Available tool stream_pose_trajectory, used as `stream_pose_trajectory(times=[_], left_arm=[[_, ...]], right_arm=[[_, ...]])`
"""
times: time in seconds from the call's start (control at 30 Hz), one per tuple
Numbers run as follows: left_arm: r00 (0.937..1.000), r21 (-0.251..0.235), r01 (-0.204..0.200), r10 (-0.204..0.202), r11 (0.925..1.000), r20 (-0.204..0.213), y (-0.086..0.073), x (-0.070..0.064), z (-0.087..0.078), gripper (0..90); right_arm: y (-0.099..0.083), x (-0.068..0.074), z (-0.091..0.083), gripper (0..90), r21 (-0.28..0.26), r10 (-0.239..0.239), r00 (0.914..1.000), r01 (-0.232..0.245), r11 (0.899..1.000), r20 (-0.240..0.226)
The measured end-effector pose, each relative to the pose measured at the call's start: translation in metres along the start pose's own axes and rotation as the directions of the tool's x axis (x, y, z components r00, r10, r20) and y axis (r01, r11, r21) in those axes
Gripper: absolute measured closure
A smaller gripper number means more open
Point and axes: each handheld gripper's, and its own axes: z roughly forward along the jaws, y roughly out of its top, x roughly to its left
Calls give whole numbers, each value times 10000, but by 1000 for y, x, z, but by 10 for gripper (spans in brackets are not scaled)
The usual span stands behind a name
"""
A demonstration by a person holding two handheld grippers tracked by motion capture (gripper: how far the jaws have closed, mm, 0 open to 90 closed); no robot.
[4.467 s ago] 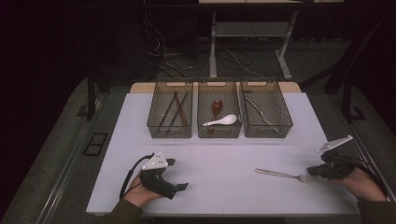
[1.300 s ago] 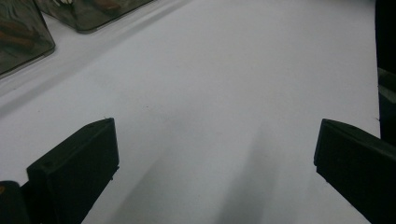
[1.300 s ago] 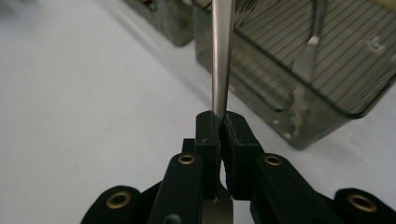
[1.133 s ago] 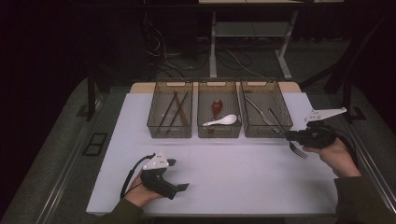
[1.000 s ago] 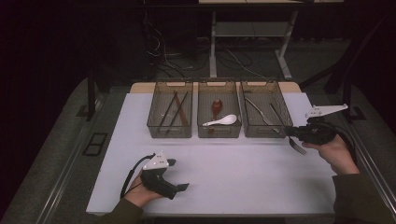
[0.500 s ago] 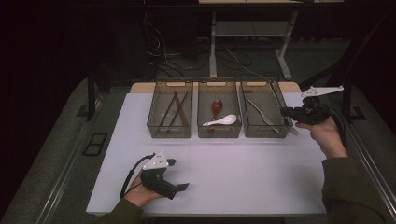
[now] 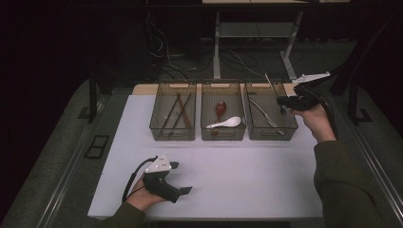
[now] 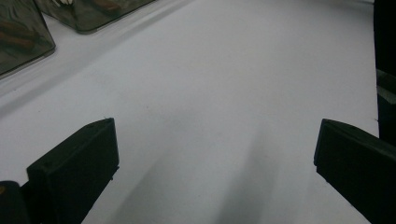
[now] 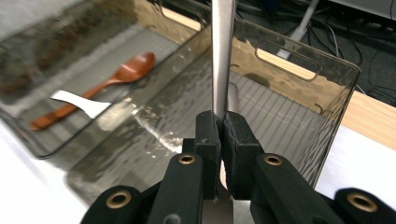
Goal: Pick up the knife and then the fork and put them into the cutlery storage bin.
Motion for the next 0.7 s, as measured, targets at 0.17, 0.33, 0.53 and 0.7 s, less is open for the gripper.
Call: stream_pose_trajectory(times=[0.17,0.33,0.53,0.7], left_arm=[[10000,-20,12,-12,10000,7,0,0,0,0],[10000,-44,36,-36,10000,-1,-1,0,-1,0],[10000,-40,55,-55,10000,-3,-1,0,-1,0],[10000,-40,59,-59,10000,13,-1,-1,-1,0]], right_arm=[[-2,-4,22,845,704,-58,9996,38,9975,276],[-10,-10,42,845,1353,22,9991,-78,9908,413],[-15,-9,53,845,1769,-8,9993,-56,9842,364],[-16,-7,61,844,2203,-129,9995,60,9754,300]])
